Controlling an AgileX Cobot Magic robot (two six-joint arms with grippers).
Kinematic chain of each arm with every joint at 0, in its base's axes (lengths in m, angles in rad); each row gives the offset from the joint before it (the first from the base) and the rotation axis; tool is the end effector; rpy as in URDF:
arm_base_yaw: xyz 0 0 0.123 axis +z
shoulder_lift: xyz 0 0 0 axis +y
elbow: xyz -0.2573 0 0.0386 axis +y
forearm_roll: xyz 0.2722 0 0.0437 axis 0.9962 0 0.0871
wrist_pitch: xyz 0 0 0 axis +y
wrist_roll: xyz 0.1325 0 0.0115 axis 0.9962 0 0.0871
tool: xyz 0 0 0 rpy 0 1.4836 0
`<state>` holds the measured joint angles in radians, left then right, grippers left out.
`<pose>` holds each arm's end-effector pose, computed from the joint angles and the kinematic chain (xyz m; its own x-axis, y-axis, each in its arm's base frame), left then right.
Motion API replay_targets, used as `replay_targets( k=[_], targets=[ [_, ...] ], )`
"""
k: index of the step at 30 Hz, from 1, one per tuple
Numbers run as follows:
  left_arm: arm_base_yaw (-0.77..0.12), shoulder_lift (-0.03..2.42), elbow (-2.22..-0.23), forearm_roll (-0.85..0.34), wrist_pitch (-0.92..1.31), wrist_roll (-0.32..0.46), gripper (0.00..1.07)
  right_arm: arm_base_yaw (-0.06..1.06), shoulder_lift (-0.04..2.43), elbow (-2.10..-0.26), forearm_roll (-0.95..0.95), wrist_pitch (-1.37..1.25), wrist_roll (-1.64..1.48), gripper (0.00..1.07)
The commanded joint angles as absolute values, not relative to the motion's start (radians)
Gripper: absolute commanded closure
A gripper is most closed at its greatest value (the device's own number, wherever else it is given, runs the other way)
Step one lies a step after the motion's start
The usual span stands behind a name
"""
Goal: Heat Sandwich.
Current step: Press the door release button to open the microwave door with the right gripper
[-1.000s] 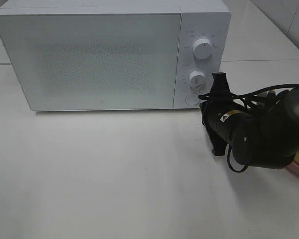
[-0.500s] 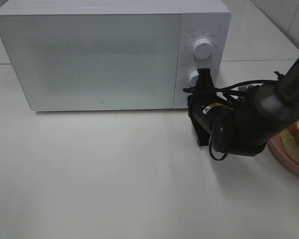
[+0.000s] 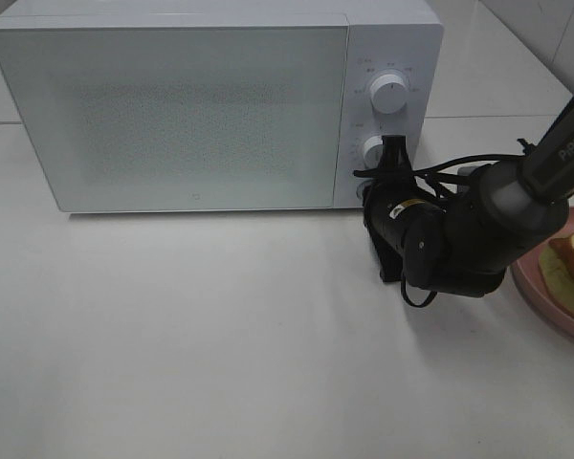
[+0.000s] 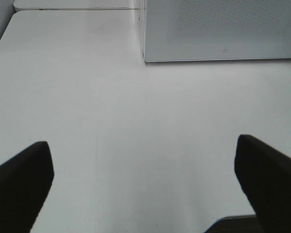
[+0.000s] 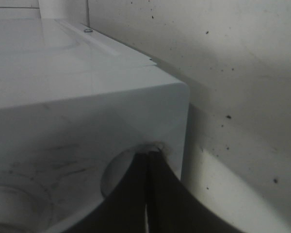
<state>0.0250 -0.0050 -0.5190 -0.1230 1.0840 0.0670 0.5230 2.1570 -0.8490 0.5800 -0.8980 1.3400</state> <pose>0.0745 -0.0126 0.2744 -0.4518 -0.0021 -0.8921 0.0760 0.9963 -0.0408 0.3729 0.1492 0.0164 -0.0555 0.9981 -0.0260 0.3593 0.0443 0.9322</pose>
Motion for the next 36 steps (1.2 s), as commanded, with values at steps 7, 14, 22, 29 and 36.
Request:
replay_targets(
  k=[7, 14, 22, 29, 36],
  targets=[
    [0.021, -0.028, -0.517, -0.128, 1.071, 0.063, 0.1, 0.511, 2.123, -0.866, 0.594, -0.997, 1.326, 1.07],
    [0.021, -0.028, -0.517, -0.128, 1.071, 0.063, 0.1, 0.511, 2.128, -0.874, 0.603, -1.002, 1.33, 1.07],
    [0.021, -0.028, -0.517, -0.128, 1.071, 0.063, 0.1, 0.507, 2.18, -0.975, 0.599, -1.101, 1.284, 1.07],
    [0.021, -0.028, -0.517, -0.128, 1.071, 0.063, 0.1, 0.476, 2.187, -1.017, 0.578, -1.126, 1.247, 1.07],
    [0.021, -0.028, -0.517, -0.128, 1.071, 0.063, 0.1, 0.476, 2.187, -1.017, 0.571, -1.079, 1.257, 1.07]
  ],
)
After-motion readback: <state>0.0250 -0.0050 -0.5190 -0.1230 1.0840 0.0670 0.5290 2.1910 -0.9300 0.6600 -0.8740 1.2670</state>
